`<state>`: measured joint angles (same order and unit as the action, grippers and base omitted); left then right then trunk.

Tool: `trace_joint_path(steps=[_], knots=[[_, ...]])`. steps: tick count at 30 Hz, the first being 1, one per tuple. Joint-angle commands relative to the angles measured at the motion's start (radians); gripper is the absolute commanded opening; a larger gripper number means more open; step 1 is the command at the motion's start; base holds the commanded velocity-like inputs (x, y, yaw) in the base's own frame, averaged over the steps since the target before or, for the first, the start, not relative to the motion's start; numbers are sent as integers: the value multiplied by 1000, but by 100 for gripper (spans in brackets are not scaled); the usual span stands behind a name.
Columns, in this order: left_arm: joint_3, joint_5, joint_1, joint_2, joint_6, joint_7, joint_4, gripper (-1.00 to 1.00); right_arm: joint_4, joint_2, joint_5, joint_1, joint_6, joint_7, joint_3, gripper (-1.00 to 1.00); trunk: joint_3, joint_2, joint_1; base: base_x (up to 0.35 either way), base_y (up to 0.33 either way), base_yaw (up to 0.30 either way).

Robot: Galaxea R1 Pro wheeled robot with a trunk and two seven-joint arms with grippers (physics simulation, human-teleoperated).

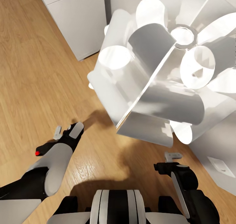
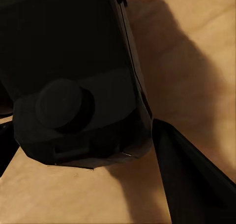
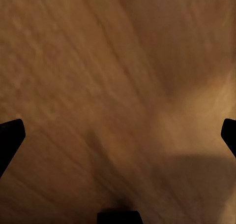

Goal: Attach the digital camera to the camera tripod in the bedroom.

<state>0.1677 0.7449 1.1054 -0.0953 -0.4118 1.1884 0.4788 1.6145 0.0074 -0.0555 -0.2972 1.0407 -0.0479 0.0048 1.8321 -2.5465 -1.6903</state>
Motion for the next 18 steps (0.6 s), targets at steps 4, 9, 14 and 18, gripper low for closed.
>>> trace_joint_path(steps=[4, 9, 14, 18], knots=[[2, -6, -1, -1, -1, 2, 1, -100, 1, 0, -5, 0, 5, 0, 0, 100, 0, 0, 0, -119, 0, 0], [0, -11, -3, -1, -1, 3, 1, -100, 1, 0, -5, 0, 4, 0, 0, 100, 0, 0, 0, -227, 0, 0], [-1, -14, -4, -1, -1, 3, 1, -100, 1, 0, -5, 0, 4, 0, 1, 100, 0, 0, 0, -295, 0, 0], [-2, -16, -4, -2, 0, 6, 2, -100, 1, 0, -5, 0, 4, 0, 1, 100, 0, 0, 0, -233, 0, 0]])
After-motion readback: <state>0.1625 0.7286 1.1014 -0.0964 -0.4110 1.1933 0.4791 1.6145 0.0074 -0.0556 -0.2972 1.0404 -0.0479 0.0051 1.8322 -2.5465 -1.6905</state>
